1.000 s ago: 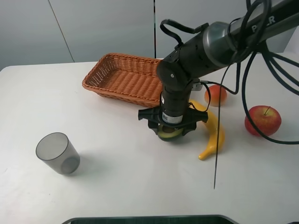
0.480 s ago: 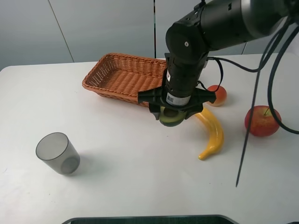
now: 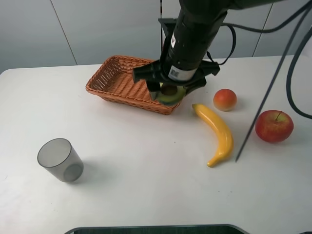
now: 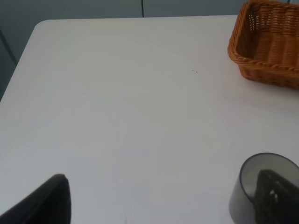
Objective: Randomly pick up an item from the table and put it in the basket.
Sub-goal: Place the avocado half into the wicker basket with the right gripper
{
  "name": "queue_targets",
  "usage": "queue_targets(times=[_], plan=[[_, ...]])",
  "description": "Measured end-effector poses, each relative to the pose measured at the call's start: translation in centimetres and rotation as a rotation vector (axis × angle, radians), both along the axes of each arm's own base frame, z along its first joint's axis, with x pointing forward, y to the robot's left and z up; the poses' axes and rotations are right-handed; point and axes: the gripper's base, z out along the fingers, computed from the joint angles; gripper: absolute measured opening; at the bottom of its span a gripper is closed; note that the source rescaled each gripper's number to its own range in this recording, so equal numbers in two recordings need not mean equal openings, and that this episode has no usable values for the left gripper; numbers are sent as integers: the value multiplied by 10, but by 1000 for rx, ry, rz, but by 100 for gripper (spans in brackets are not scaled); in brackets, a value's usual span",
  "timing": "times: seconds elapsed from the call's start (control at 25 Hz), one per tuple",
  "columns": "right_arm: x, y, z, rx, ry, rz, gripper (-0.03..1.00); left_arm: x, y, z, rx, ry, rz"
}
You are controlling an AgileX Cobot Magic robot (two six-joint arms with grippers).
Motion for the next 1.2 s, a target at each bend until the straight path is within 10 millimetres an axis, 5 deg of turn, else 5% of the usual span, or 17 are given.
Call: queue_targets(times=[0.32, 1.2], plan=[[39, 21, 13, 37, -144, 106, 0, 0, 0, 0, 0, 0, 0], [82, 33, -63, -32, -275, 209, 0, 0, 0, 0, 2, 0, -1]])
